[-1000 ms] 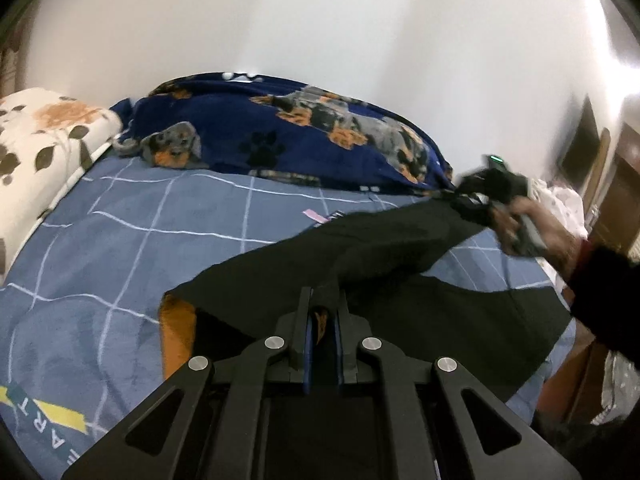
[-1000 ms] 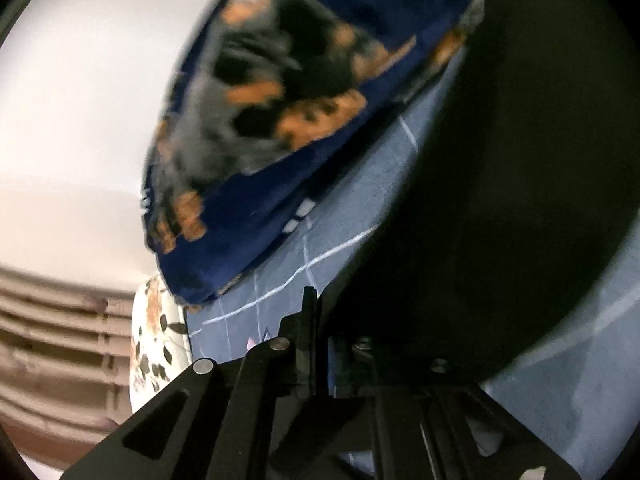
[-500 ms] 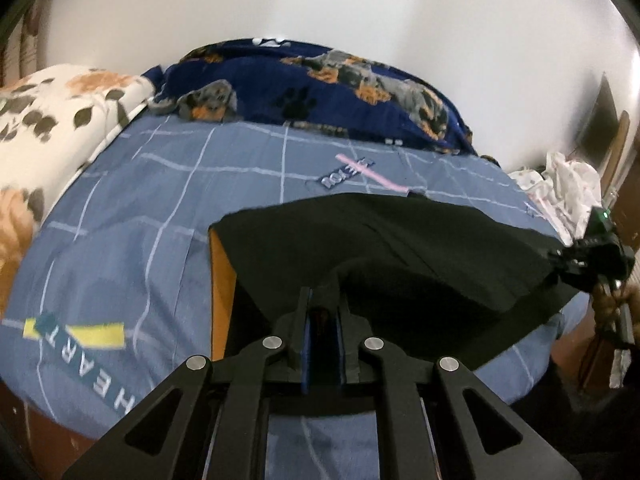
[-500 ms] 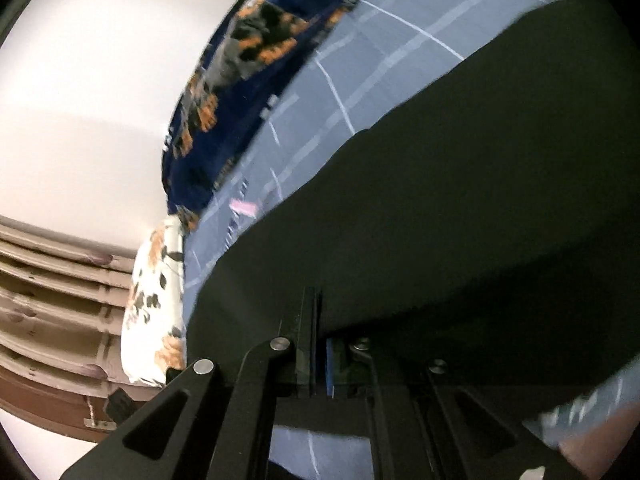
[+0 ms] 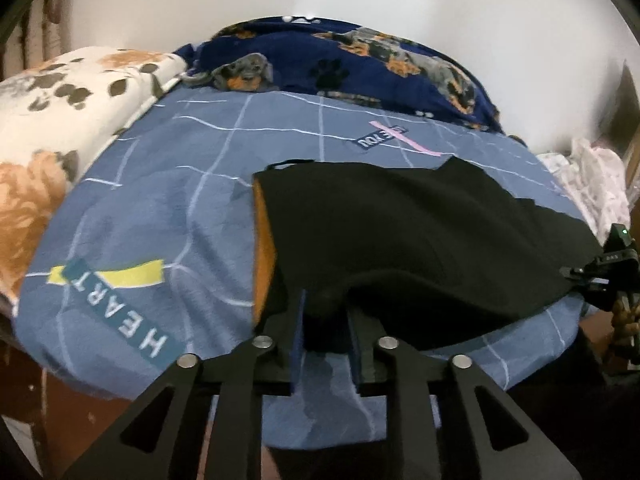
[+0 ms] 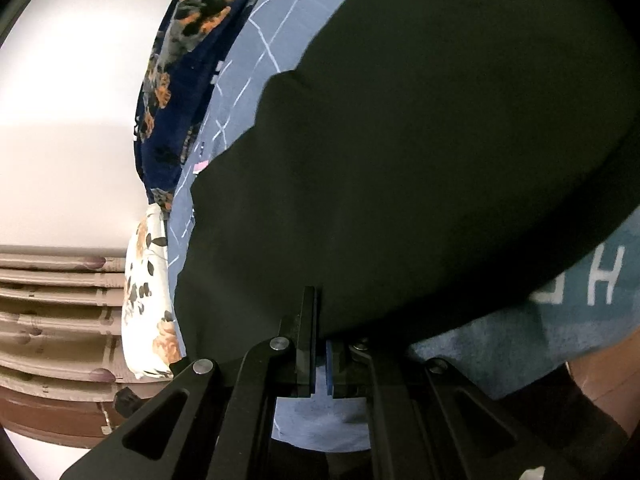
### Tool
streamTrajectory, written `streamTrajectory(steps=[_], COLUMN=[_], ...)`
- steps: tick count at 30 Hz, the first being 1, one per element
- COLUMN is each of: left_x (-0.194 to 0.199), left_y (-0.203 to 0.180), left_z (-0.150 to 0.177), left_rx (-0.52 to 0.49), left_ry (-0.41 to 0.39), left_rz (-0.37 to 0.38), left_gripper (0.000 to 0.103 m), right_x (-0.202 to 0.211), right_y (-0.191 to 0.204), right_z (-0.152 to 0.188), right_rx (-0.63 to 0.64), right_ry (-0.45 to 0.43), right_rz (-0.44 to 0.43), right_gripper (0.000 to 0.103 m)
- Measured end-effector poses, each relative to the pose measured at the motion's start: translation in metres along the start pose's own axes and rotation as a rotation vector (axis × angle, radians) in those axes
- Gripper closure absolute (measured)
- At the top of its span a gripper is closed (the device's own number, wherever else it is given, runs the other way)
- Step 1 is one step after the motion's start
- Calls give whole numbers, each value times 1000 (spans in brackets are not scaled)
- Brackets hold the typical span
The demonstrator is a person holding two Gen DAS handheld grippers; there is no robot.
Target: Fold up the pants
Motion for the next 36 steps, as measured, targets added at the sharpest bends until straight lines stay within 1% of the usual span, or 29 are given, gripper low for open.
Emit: streamTrajectory(steps=[1,2,3,4,5,7,9,10,12,15,17,18,20,22,23,24,26,27,28,29,31,36], left_x=[6,11,16,24,32,45,48,46,35,6,-13,-19,-30,-42,-45,-45,-45,-46,-46,-47,-48,-49], left_y=[4,7,10,14,15,7,-10,-28,-55,-89,-102,-104,-105,-99,-98,-96,-97,-98,-98,-98,-96,-87], left_z=[-2,-4,-7,-10,-14,-24,-33,-37,-37,-28,-19,-16,-12,-6,-4,-3,-2,-2,-2,-3,-4,-9], left_rx=[6,6,6,11,20,13,-25,-65,-123,-196,-225,-222,-197,-171,-156,-144,-143,-150,-154,-156,-154,-146], left_ry=[-14,-27,-43,-68,-102,-161,-182,-183,-155,-76,-33,-16,19,55,63,62,52,55,57,57,57,59], left_rz=[-45,-94,-147,-208,-227,-191,-153,-112,-45,9,12,17,19,3,0,3,-3,-13,-17,-22,-24,-31], left_gripper=[72,61,48,42,40,40,39,39,39,39,39,39,39,39,39,39,39,39,39,39,39,39], right_x=[-1,-1,-1,-1,-1,0,3,7,19,46,69,83,111,142,154,174,194,203,215,224,235,250], right_y=[1,1,0,1,1,3,6,7,8,-3,-18,-26,-42,-57,-65,-78,-99,-111,-124,-133,-143,-136], right_z=[-1,-2,-2,-3,-3,-4,-8,-11,-20,-41,-58,-67,-87,-108,-116,-127,-138,-143,-147,-149,-149,-137], right_rx=[7,8,3,0,3,7,2,12,30,7,-8,-26,-44,-43,-48,-76,-122,-145,-169,-182,-194,-141], right_ry=[1,1,1,3,5,5,8,-1,-28,-85,-132,-162,-224,-297,-325,-374,-428,-452,-483,-502,-530,-541], right_rz=[-2,-10,-23,-33,-37,-48,-67,-64,-60,-72,-60,-62,-65,-49,-52,-61,-89,-95,-99,-107,-115,-145], right_gripper=[99,99,98,97,96,94,92,91,88,84,84,84,84,84,84,84,85,91,95,97,99,100])
Point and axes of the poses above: each gripper's, at about its wrist camera, not at the fingertips, and x roughly against the way its jaws point, y to its left, z to its underside, the point moved 5 cm from there along -x, roughly the way its jaws point, and after that the axes turned 12 degrees about -z, right-handed, at the moved point
